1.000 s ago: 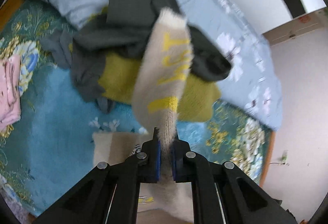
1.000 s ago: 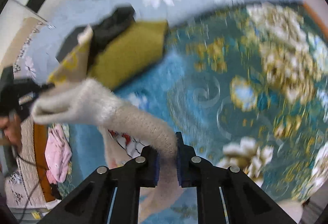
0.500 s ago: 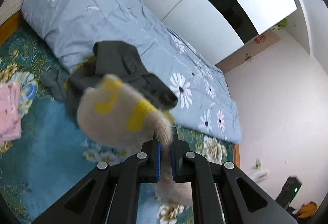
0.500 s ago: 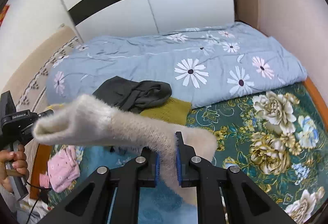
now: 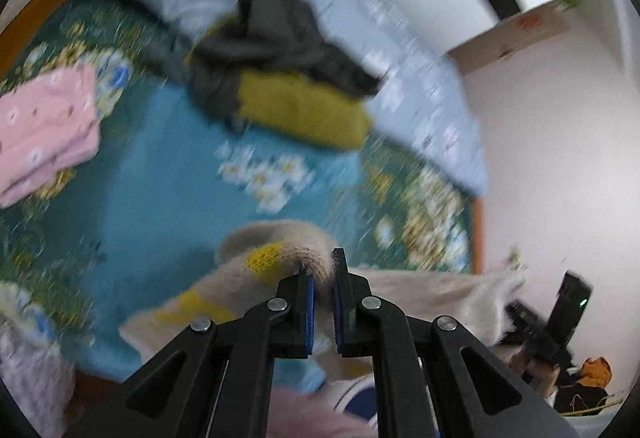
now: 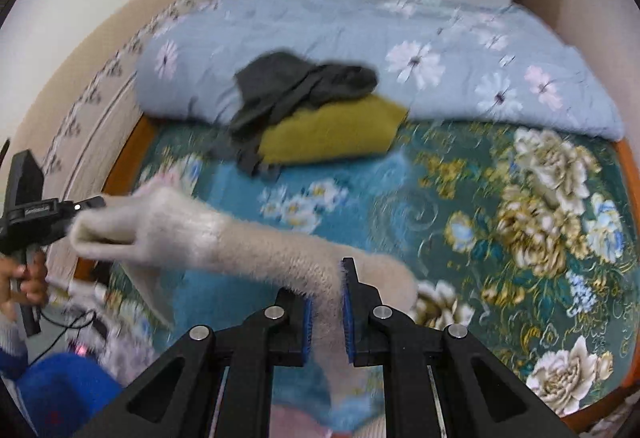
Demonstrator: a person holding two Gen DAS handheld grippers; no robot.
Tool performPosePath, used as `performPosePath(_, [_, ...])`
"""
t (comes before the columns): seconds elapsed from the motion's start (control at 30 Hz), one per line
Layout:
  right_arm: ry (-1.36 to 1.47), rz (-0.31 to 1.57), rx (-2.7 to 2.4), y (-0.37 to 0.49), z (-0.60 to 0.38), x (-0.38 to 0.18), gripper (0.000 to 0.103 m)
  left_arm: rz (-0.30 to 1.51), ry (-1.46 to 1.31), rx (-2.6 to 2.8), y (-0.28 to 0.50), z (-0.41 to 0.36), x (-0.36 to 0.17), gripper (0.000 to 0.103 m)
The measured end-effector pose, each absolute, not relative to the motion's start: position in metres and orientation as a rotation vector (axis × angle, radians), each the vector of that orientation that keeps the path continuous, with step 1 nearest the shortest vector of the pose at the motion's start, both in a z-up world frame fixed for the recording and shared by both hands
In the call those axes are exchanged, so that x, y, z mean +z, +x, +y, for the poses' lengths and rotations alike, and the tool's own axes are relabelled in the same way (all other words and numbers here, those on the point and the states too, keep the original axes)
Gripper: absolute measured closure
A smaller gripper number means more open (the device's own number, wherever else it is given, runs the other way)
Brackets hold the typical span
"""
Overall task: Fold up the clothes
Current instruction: 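Hold the sweater by both sleeves and lower it onto the bare sheet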
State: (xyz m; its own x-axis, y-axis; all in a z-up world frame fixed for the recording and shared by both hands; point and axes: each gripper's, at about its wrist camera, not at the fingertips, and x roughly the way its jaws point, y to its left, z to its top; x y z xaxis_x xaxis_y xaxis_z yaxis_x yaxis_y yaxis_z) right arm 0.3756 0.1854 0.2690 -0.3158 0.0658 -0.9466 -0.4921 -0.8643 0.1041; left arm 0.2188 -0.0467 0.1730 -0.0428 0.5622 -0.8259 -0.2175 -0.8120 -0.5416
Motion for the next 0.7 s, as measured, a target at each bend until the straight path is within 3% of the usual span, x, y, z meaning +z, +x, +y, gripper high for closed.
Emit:
performPosePath(0.27, [-1.797,0.667,2.023,0.346,0.222,0.175,0.090,-0.380,-2.051,1.849,0.192,-0.029,0.057,0.096])
performPosePath(0.7, [-1.745,0.818,1.818,0.280,0.309,0.093,0.090,-0.496,-2.172,1.848,0.070,0.034,-0.003,0.096])
